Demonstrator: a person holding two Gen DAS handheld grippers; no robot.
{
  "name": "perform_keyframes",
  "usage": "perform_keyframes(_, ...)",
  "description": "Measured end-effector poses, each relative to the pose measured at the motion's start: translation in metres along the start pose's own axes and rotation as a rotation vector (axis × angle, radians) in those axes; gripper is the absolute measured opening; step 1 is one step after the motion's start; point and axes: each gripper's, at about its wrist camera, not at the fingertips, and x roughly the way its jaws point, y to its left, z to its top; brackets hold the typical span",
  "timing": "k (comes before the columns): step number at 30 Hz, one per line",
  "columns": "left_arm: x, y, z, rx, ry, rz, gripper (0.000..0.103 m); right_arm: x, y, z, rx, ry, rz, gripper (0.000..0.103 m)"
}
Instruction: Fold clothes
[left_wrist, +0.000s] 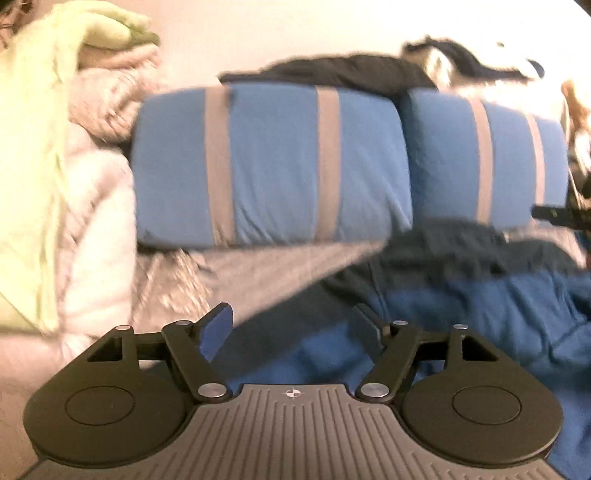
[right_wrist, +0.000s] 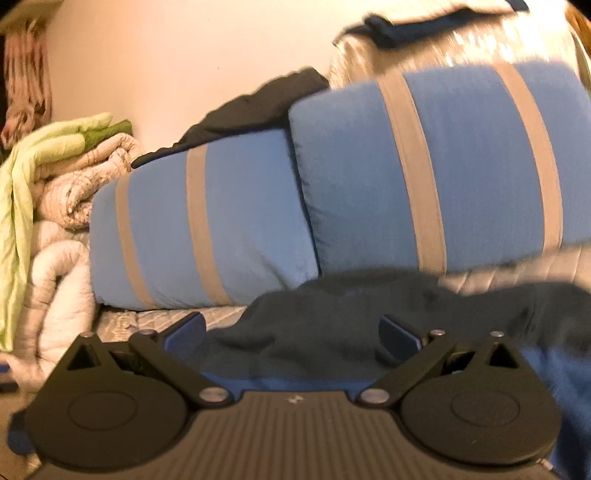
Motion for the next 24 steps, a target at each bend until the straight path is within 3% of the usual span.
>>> perform_keyframes(4, -0.014, 0.008, 0.033, -0.027, -0.083, -0.001, 0.071, -0.009, 0.012, 0.041, -0.063, -0.049, -0.015, 0.103)
perform_keyframes(14, -0.054, -0.007, 0.119, -0.019, -0.305, 0.007, 0.071, -0.043, -0.015, 0.168, 0.002, -0.262, -0.157, 0.103)
perform_keyframes(20, -0.075, -0.025, 0.161, -0.029, -0.420, 0.011, 0.071, -0.089, -0.039, 0.230, 0.001, -0.430, -0.176, 0.103)
perform_keyframes(24, -0.078, -0.034, 0.179, -0.078, -0.484, 0.021, 0.078, -0.126, -0.054, 0.267, -0.035, -0.509, -0.210, 0.103)
